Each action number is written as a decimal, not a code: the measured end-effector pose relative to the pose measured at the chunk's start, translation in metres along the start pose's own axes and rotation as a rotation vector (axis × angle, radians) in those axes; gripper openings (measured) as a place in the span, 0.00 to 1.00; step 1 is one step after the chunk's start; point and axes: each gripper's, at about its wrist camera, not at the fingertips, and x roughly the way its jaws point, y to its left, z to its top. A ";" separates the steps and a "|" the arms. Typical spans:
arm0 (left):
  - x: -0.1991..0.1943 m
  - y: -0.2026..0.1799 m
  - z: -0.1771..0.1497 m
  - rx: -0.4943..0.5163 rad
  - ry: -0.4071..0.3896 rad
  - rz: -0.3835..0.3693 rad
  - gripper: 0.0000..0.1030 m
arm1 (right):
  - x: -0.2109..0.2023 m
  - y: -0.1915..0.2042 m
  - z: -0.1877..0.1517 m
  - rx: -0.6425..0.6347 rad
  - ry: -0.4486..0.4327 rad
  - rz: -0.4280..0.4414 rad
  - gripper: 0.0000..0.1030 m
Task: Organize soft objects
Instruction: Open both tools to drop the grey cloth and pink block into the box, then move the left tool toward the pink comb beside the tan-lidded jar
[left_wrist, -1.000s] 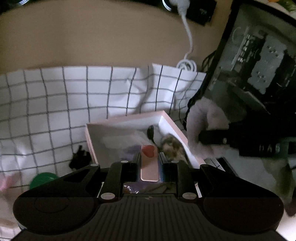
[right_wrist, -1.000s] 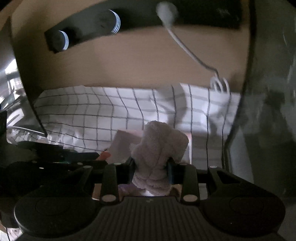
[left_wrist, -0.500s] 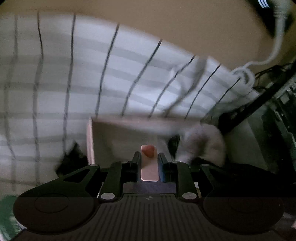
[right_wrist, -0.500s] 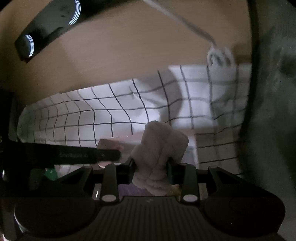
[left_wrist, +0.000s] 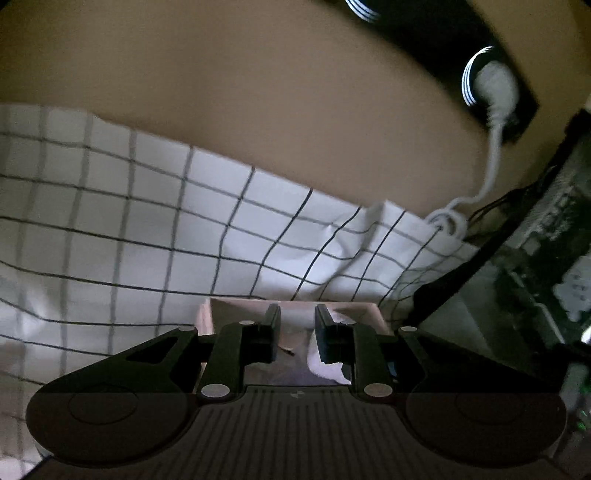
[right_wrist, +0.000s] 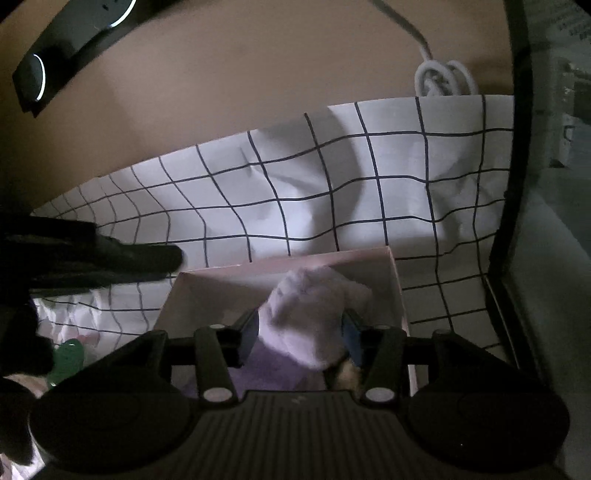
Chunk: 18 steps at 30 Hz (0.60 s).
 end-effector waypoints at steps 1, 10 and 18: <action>-0.012 0.002 -0.004 0.001 -0.015 -0.001 0.22 | -0.003 0.001 0.000 -0.004 0.001 0.000 0.48; -0.132 0.061 -0.068 0.043 -0.019 0.122 0.22 | -0.034 0.025 -0.009 -0.015 0.025 0.063 0.48; -0.267 0.176 -0.072 -0.152 -0.197 0.445 0.21 | -0.052 0.125 0.020 -0.041 0.008 0.188 0.48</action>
